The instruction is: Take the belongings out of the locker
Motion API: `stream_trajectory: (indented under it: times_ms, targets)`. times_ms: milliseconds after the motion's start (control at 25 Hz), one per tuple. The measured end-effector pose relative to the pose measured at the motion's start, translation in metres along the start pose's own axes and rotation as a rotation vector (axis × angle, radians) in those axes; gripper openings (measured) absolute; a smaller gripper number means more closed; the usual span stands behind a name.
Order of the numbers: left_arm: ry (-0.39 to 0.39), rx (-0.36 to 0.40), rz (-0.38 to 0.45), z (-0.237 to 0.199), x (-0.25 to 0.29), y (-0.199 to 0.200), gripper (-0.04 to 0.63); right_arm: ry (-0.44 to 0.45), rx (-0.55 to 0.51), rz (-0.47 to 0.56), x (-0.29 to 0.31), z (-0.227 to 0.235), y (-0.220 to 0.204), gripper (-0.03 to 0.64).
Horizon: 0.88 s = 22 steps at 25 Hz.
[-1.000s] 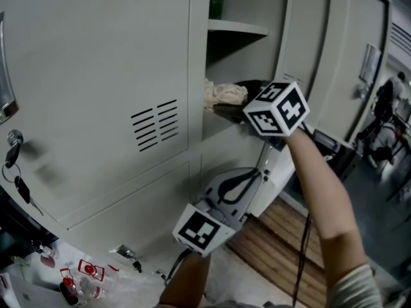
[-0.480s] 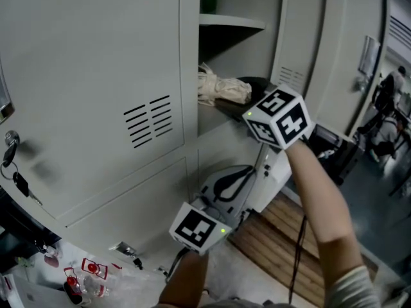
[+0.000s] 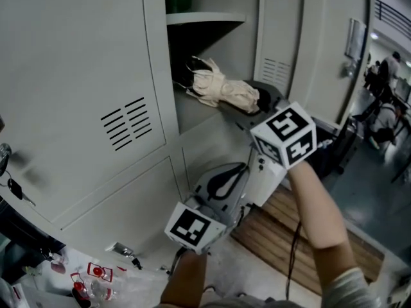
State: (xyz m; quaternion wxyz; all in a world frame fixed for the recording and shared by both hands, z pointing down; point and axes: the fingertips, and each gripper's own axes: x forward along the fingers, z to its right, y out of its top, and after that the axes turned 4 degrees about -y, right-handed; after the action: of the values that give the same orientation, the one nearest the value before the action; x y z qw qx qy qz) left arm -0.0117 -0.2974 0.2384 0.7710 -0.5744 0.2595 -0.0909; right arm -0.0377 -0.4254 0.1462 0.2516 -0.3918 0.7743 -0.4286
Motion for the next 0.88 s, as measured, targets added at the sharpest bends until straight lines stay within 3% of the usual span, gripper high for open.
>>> stream_trajectory:
  times_ms: [320,880]
  targets:
    - [-0.003,-0.011,-0.030,0.011,0.008,-0.008,0.005,-0.057,0.088,0.160,-0.054,0.004,0.003,0.232]
    - [-0.042,-0.014,-0.081,0.039,0.030,-0.027,0.005,-0.126,0.202,0.296,-0.153,-0.003,-0.022,0.232]
